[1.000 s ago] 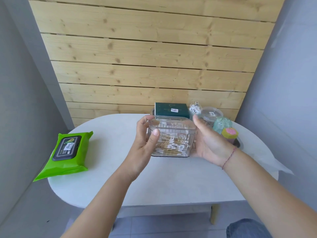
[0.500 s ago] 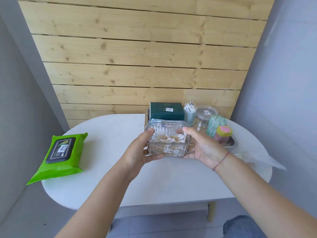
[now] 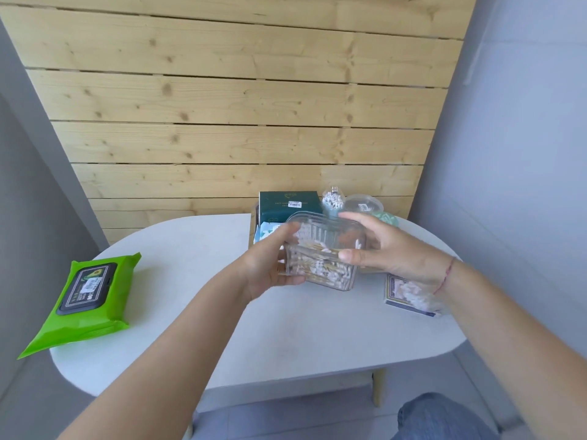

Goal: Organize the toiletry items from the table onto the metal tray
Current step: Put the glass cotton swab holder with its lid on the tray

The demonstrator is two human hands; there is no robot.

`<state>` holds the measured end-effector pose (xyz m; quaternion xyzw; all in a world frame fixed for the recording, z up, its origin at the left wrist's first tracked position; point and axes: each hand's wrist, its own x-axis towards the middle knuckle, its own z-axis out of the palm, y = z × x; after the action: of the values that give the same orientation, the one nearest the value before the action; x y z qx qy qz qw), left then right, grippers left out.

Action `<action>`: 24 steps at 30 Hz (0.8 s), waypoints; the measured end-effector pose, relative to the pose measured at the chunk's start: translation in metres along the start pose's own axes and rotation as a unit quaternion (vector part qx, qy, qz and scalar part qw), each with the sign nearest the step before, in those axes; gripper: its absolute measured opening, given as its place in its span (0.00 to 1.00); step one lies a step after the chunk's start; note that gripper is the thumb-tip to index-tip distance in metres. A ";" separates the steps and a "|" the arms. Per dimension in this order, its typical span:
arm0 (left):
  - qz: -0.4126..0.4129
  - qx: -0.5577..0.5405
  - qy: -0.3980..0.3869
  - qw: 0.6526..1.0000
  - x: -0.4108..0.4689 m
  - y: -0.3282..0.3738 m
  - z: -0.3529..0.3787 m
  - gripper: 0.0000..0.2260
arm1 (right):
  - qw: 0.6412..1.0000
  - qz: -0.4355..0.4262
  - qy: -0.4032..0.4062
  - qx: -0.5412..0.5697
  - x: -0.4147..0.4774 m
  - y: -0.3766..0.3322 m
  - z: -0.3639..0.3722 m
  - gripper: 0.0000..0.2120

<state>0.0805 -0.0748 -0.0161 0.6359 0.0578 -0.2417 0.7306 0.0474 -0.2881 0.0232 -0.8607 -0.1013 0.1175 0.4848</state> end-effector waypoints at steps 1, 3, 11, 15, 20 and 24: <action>-0.006 0.009 -0.005 1.000 0.005 0.007 0.008 0.16 | 0.999 -0.009 -0.005 -0.040 0.002 -0.002 -0.007 0.38; -0.009 0.015 -0.008 1.000 0.014 0.023 0.027 0.15 | 0.993 -0.010 0.018 -0.115 0.007 -0.003 -0.018 0.40; -0.007 -0.067 -0.014 0.998 0.046 0.039 0.071 0.21 | 0.929 0.096 0.270 -0.236 0.035 0.009 -0.017 0.35; 0.004 -0.071 -0.029 0.997 0.063 0.026 0.070 0.23 | 0.921 0.137 0.276 -0.237 0.057 0.025 -0.003 0.35; 0.002 -0.089 -0.021 0.996 0.074 0.014 0.076 0.24 | 0.917 0.193 0.260 -0.231 0.074 0.037 0.008 0.37; -0.005 -0.088 -0.026 0.996 0.083 0.006 0.079 0.15 | 0.907 0.194 0.274 -0.256 0.075 0.040 0.015 0.32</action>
<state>0.1379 -0.1733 -0.0280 0.5626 0.0630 -0.2561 0.7835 0.1169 -0.2749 -0.0265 -0.9561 0.1779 -0.0612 0.2245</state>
